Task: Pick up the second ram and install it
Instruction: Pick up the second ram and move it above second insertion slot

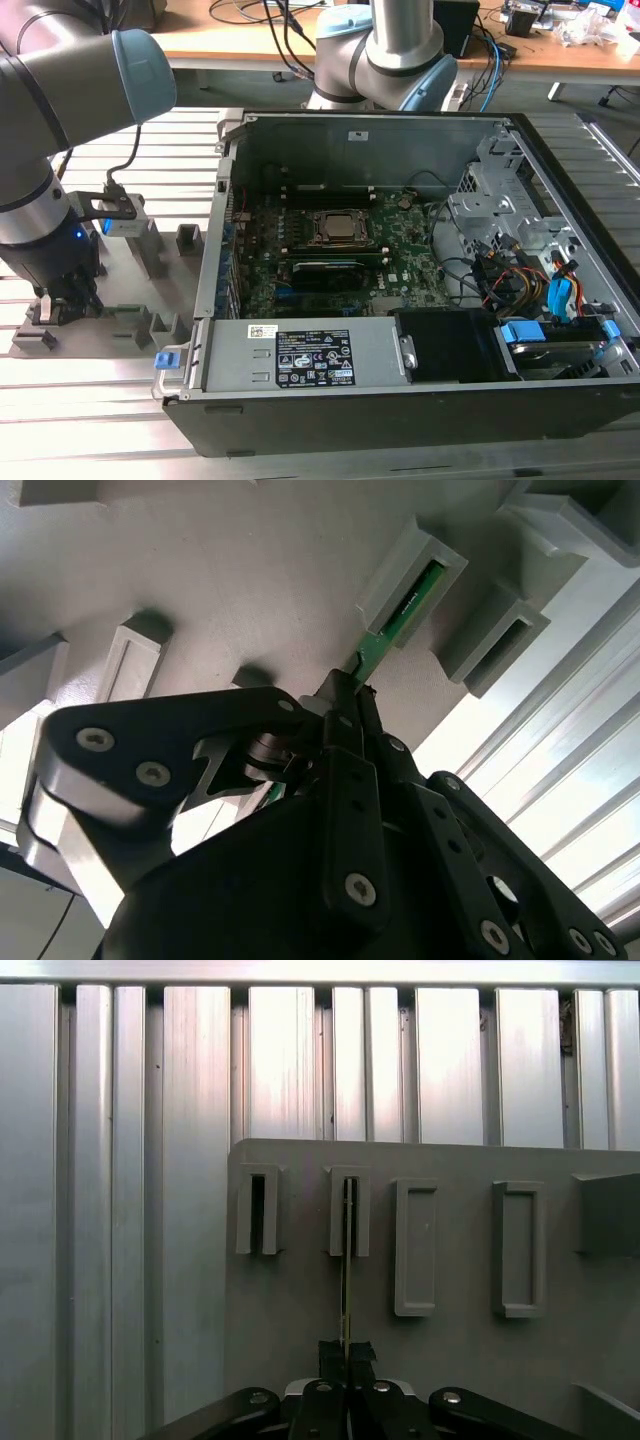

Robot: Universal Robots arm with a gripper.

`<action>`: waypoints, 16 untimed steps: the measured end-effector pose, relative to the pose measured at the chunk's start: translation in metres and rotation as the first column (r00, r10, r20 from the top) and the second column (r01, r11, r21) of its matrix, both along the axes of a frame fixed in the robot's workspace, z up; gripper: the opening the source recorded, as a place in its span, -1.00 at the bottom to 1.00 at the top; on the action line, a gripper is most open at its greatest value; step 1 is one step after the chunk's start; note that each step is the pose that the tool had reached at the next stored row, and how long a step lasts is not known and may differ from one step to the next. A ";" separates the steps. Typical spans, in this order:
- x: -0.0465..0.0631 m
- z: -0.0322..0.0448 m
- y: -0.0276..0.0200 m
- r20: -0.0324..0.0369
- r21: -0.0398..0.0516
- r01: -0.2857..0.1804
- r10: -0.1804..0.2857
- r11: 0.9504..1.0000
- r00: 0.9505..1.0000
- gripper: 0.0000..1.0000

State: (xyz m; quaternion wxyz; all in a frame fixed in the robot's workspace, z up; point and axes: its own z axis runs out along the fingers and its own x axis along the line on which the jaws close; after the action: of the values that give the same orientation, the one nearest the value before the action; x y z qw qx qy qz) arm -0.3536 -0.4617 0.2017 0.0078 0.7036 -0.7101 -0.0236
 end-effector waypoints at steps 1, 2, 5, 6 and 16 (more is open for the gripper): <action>0.000 0.0000 0.0000 0.000 0.000 0.000 0.000 1.000 1.000 -0.73; 0.000 0.0000 0.0000 0.000 0.000 0.000 0.000 1.000 1.000 -0.73; 0.000 0.0016 0.0001 0.000 0.000 0.000 0.000 1.000 1.000 -0.73; 0.000 0.0024 0.0000 0.000 0.000 0.000 0.000 1.000 1.000 -0.73; 0.000 0.0092 0.0001 0.000 0.000 0.000 0.000 1.000 1.000 -0.73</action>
State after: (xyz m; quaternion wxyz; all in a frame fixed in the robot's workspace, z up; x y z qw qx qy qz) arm -0.3535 -0.4617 0.2108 0.0078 0.7036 -0.7101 -0.0236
